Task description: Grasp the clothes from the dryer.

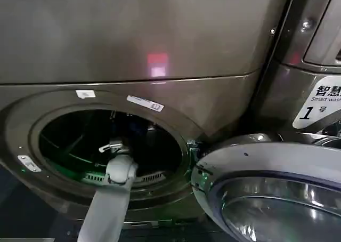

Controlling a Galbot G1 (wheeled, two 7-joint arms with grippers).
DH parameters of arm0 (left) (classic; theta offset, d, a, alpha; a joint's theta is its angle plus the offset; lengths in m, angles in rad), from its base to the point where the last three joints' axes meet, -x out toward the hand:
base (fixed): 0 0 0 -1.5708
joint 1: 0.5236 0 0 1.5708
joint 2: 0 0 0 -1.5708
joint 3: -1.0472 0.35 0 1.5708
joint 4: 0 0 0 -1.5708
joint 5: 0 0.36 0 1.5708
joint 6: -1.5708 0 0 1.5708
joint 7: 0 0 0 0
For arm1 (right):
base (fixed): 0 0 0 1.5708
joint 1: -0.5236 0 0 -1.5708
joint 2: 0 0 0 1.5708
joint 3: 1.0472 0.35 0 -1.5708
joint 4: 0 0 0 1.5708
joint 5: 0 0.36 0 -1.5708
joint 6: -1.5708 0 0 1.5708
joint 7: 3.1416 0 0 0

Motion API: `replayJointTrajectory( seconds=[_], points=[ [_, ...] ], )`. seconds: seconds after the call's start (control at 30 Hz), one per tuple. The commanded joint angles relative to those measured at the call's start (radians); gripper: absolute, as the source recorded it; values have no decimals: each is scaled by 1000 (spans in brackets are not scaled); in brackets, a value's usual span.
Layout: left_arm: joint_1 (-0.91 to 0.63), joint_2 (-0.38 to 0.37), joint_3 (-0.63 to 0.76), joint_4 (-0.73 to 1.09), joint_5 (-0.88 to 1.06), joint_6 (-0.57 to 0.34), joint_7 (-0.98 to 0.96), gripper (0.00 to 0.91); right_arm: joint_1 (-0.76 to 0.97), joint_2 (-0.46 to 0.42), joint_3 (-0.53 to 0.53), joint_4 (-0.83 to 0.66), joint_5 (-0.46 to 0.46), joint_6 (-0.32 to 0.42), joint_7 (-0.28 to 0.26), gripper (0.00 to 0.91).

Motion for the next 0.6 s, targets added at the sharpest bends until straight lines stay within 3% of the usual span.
replayJointTrajectory(
  seconds=[0.03,0.6],
  points=[
    [55,5,-2,-58,13,38,1,0,-1,1,2,5,9,3,5,907],
    [48,-4,0,-59,24,105,35,0,18,1,-1,32,28,-21,-9,907]
  ],
)
